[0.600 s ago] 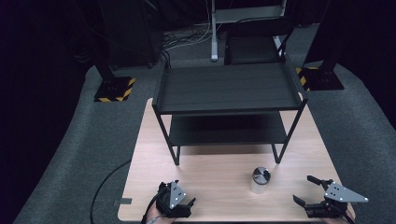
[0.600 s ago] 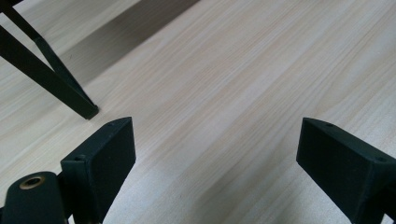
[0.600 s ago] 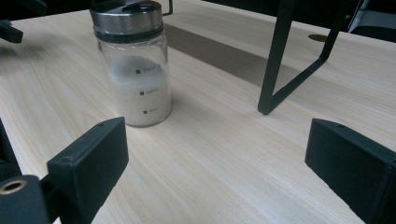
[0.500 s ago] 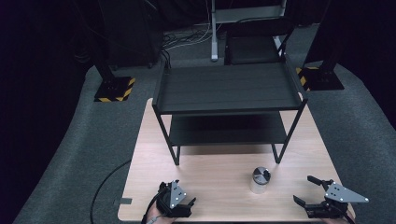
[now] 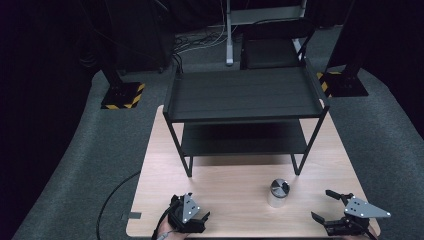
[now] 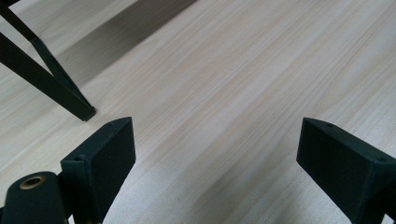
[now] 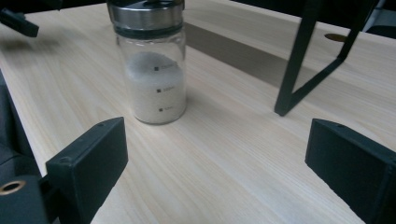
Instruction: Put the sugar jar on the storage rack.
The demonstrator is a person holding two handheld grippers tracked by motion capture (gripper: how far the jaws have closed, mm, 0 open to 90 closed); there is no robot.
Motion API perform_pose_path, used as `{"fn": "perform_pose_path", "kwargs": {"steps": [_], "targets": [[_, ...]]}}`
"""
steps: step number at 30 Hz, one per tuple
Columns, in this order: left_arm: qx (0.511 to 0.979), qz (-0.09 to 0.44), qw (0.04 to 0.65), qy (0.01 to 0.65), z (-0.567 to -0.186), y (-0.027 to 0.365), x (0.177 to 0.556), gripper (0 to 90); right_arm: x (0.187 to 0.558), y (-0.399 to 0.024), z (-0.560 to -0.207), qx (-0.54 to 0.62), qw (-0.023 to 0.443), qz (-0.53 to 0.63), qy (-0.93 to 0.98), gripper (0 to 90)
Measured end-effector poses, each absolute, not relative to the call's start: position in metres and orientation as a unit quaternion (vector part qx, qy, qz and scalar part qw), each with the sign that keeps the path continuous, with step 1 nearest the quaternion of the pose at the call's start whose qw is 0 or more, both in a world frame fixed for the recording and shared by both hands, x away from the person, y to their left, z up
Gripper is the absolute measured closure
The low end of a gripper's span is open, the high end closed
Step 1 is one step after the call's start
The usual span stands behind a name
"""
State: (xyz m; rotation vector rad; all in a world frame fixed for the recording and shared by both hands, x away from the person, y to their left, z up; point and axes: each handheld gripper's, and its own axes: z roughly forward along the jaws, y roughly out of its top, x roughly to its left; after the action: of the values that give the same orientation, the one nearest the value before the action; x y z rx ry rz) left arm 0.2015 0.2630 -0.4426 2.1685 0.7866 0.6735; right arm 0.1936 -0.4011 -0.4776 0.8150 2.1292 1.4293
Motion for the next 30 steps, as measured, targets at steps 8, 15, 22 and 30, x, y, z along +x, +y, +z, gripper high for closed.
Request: {"fn": "perform_pose_path", "kwargs": {"steps": [8,15,22,30], "targets": [[0.842,0.260,0.361,0.304,-0.443,0.262,0.202,11.4,0.202,-0.373,-0.465,0.262,0.215,0.489,0.804,5.1],[0.842,0.260,0.361,0.306,-0.443,0.262,0.201,11.5,0.222,-0.343,-0.460,0.233,0.206,0.478,0.821,5.2],[0.842,0.260,0.361,0.305,-0.442,0.263,0.201,11.5,0.243,-0.319,-0.459,0.230,0.193,0.469,0.831,5.2],[0.841,0.261,0.362,0.305,-0.443,0.264,0.201,11.5,0.266,-0.298,-0.467,0.256,0.173,0.466,0.829,13.6]]}}
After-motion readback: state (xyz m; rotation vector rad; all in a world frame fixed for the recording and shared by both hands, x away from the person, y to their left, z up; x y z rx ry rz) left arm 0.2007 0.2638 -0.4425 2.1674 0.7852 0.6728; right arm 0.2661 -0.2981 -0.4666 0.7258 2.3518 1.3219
